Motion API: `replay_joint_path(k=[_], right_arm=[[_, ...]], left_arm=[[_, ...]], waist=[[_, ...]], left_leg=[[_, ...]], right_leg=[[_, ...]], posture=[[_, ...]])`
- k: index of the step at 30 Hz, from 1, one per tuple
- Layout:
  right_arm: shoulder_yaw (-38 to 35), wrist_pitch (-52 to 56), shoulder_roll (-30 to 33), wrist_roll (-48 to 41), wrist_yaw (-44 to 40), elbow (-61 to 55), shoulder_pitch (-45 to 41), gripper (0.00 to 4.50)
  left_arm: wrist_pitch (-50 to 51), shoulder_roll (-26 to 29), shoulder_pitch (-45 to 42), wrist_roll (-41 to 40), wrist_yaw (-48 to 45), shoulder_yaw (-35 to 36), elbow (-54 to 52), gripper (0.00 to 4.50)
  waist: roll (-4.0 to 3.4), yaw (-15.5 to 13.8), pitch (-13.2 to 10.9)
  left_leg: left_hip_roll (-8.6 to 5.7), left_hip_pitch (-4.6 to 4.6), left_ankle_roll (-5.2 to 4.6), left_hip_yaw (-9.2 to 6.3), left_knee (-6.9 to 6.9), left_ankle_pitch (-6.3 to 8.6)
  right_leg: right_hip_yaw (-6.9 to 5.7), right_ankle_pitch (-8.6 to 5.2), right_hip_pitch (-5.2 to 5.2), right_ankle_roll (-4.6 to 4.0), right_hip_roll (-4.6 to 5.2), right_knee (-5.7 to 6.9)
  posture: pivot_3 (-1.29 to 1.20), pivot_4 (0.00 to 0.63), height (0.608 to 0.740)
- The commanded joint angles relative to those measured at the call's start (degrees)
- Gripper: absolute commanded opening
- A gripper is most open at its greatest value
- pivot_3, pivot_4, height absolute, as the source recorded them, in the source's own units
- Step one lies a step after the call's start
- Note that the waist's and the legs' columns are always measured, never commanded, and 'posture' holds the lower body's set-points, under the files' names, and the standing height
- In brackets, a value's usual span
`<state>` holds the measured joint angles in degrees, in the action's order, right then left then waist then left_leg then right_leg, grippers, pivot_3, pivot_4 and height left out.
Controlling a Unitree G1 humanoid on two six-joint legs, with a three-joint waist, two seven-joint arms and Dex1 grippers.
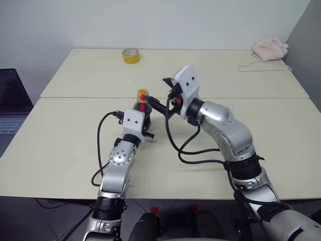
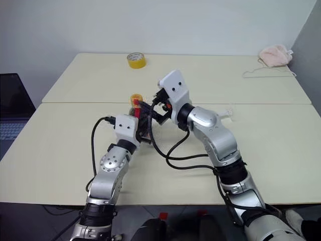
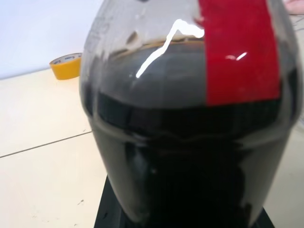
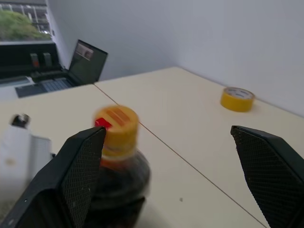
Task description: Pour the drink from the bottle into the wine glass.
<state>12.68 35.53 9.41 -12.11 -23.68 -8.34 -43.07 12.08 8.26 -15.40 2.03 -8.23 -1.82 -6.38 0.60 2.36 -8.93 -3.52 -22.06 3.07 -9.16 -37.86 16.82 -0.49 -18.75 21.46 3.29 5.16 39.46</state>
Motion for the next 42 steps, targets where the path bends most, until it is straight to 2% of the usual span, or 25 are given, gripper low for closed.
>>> replay_joint_path(k=[1, 8, 12, 17, 26, 42], right_arm=[[-1.66, -0.79, 0.79, 0.56, -0.03, -0.55, -0.28, 4.50], [-3.23, -0.97, 2.07, 0.31, -0.53, -0.04, -1.22, 4.50], [-5.15, 6.81, -1.19, -8.03, -2.68, -5.23, -2.37, 4.50], [-5.69, 12.11, -5.14, -11.24, -0.62, -6.87, -3.92, 4.50], [-2.03, 8.73, -10.15, -7.16, 2.59, -0.59, -5.45, 4.50], [-2.96, 4.71, -12.34, -4.97, 4.34, 3.35, -5.70, 4.50]], left_arm=[[-1.93, 0.16, -1.54, -0.49, -0.04, 0.49, -3.16, 0.74], [-2.07, 0.32, -1.71, -0.54, -0.10, 0.53, -3.00, 0.74], [-2.08, 0.36, -1.76, -0.52, -0.11, 0.53, -2.92, 0.74], [-2.09, 0.39, -1.79, -0.56, -0.19, 0.52, -2.84, 0.74], [-2.11, 0.20, -1.90, -0.47, -0.10, 0.32, -2.68, 0.74], [-2.00, 0.15, -1.45, -0.53, 0.00, 0.40, -3.06, 0.74]], waist=[[0.00, 0.04, 0.00], [0.00, 0.05, 0.00], [0.00, 0.18, 0.00], [0.00, 0.23, 0.00], [0.00, 0.39, 0.00], [0.00, 0.58, 0.00]], left_leg=[[0.00, 0.00, 0.00, 0.01, 0.00, 0.00], [0.00, 0.00, 0.00, 0.02, 0.00, 0.00], [0.02, 0.00, 0.00, 0.02, 0.01, 0.00], [0.02, 0.00, 0.00, -0.01, 0.01, 0.00], [0.01, 0.00, 0.00, 0.00, 0.00, 0.00], [0.00, 0.00, 0.00, 0.00, 0.00, 0.00]], right_leg=[[0.01, 0.00, 0.00, 0.00, 0.00, 0.00], [0.01, 0.00, 0.00, 0.00, 0.00, 0.00], [0.01, 0.00, 0.00, 0.00, 0.00, 0.00], [0.00, 0.00, 0.01, 0.00, 0.00, 0.01], [0.01, 0.00, 0.03, 0.00, 0.00, 0.04], [0.02, 0.00, 0.04, 0.00, 0.00, 0.05]], posture=[[0.00, 0.150, 0.740], [0.00, 0.150, 0.740], [0.00, 0.150, 0.740], [0.00, 0.150, 0.740], [0.00, 0.150, 0.740], [0.00, 0.150, 0.740]])
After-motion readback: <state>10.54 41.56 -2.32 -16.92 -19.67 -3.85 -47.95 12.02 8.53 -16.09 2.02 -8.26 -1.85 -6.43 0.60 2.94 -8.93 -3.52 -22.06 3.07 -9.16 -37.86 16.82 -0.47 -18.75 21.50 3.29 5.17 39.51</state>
